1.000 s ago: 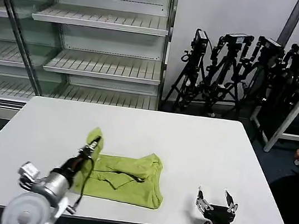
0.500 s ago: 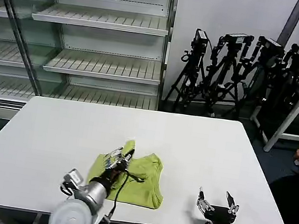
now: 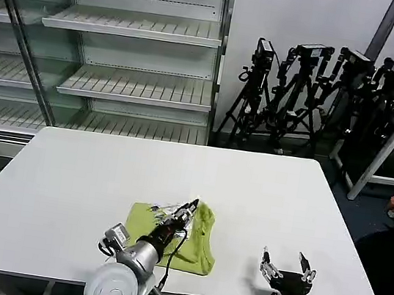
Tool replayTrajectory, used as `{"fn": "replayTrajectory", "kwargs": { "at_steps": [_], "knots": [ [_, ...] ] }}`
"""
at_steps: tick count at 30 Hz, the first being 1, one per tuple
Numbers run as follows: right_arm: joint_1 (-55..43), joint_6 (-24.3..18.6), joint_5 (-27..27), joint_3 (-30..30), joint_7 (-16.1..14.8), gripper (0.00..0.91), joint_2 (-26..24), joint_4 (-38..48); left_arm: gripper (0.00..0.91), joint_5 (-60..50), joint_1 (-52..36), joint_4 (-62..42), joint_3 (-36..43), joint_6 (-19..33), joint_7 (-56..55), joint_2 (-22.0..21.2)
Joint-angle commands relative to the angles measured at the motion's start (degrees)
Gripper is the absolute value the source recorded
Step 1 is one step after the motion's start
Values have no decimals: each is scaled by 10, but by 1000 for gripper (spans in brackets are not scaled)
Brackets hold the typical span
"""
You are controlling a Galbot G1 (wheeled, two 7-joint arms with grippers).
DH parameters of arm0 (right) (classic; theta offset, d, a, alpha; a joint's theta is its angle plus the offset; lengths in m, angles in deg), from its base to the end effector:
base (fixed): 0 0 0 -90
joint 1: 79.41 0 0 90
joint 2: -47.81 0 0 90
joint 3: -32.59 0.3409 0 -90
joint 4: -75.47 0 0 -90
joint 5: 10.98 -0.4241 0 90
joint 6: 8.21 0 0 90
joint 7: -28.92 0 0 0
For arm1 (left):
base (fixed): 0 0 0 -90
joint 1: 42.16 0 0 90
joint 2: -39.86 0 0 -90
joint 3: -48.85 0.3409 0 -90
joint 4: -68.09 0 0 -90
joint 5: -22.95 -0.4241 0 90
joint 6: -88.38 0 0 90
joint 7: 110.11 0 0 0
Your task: Fold and organize the clothes.
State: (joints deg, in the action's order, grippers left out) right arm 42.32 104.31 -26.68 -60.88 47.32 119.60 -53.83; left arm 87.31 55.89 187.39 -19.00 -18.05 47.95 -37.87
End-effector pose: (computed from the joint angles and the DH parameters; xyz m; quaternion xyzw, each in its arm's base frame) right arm 0.2392 -0.0037 -0.2360 -0.0327 -0.9881 0.0244 0.1484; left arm 0.3168 -0.1079 -0.2063 -0.1686 -0.8778 0.4107 0.1801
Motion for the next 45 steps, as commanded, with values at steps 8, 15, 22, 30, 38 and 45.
{"fn": "replayTrajectory", "kwargs": {
  "at_steps": [8, 15, 22, 30, 38, 45],
  "knots": [
    [-18, -3, -2, -7, -1, 907, -3, 17, 907, -96, 67, 62, -108, -11, 18, 73],
    [-24, -1, -6, -22, -2, 907, -1, 15, 907, -103, 109, 57, -154, -22, 6, 122],
    [-26, 1, -6, -23, 0, 907, -2, 14, 907, -131, 108, 22, -134, -25, 9, 92],
    [-11, 2, -14, -2, 0, 907, -8, 1, 907, -151, 106, -11, -107, -41, 40, 80],
    [-3, 8, -27, 9, 0, 907, -12, -9, 907, -147, 93, -11, -102, -55, 52, 76],
    [1, 9, -27, 11, 1, 907, -12, -13, 907, -148, 96, 14, -119, -47, 46, 85]
  ]
}}
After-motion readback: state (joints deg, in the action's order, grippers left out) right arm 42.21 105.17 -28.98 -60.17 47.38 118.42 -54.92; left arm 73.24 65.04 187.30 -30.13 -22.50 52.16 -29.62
